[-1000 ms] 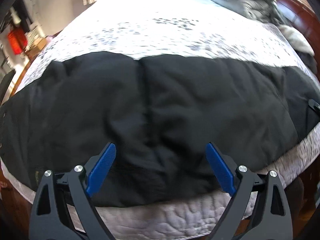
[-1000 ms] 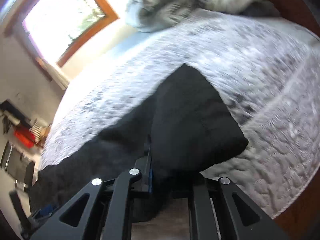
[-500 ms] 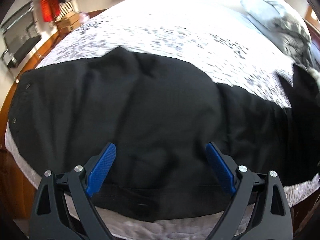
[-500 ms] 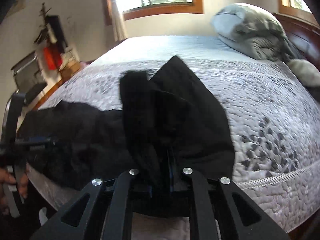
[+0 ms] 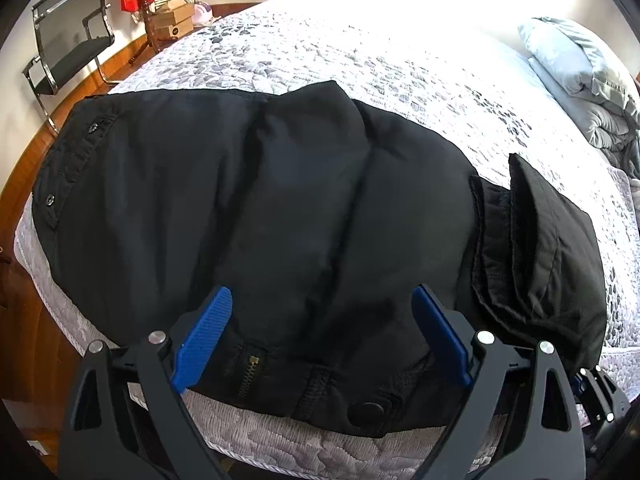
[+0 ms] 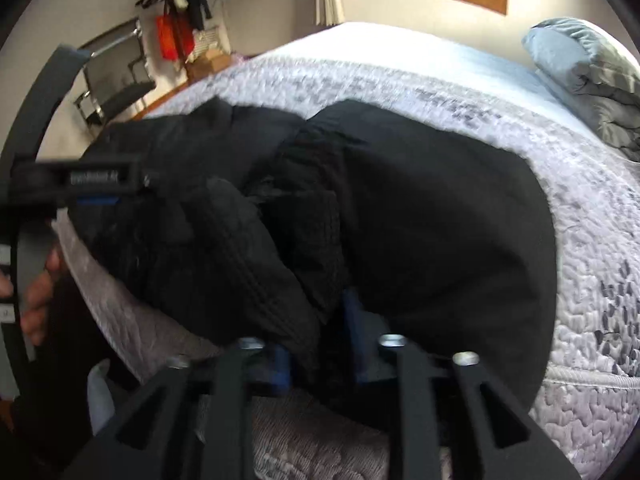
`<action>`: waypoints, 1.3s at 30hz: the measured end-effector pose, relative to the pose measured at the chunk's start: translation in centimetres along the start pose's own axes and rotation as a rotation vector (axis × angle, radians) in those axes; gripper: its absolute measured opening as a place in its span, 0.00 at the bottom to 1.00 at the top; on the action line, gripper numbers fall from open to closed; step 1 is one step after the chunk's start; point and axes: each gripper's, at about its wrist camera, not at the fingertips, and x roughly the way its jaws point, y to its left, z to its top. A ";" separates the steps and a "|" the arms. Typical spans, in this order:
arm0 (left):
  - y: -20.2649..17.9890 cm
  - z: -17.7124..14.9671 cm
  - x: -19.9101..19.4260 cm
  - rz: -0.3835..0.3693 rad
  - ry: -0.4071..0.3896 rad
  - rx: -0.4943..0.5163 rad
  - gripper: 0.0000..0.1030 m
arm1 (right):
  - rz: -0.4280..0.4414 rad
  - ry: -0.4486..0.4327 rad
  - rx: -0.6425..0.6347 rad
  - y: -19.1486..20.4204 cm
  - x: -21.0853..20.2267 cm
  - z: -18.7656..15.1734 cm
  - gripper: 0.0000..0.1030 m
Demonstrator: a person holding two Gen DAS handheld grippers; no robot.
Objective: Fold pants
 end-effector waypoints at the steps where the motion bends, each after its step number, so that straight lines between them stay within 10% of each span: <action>1: -0.1 0.1 0.2 0.002 0.003 0.003 0.88 | 0.022 0.014 -0.005 0.1 0.1 0.2 0.57; 8: 0.0 0.1 0.6 0.027 0.013 0.050 0.89 | 0.162 -0.034 0.085 0.2 -2.6 0.4 0.68; 15: 1.6 0.1 0.3 0.019 0.009 0.013 0.89 | 0.029 -0.013 -0.018 1.9 -1.8 1.7 0.67; 18: 2.0 -0.1 0.4 0.012 0.016 0.008 0.89 | -0.005 0.004 -0.038 2.0 -0.6 1.5 0.57; 22: 2.5 -0.2 0.5 0.000 0.024 0.009 0.89 | 0.025 0.010 0.018 1.1 -0.3 1.8 0.15; 24: 2.8 -0.2 0.7 -0.007 0.029 0.003 0.89 | 0.057 -0.006 0.043 0.9 -1.0 2.0 0.14; 33: 4.2 -0.1 0.9 -0.017 0.029 -0.016 0.90 | 0.151 0.037 0.044 3.6 0.5 1.8 0.14; 39: 5.2 -0.2 0.9 -0.011 0.035 -0.026 0.90 | 0.227 0.040 0.085 3.9 0.0 1.7 0.45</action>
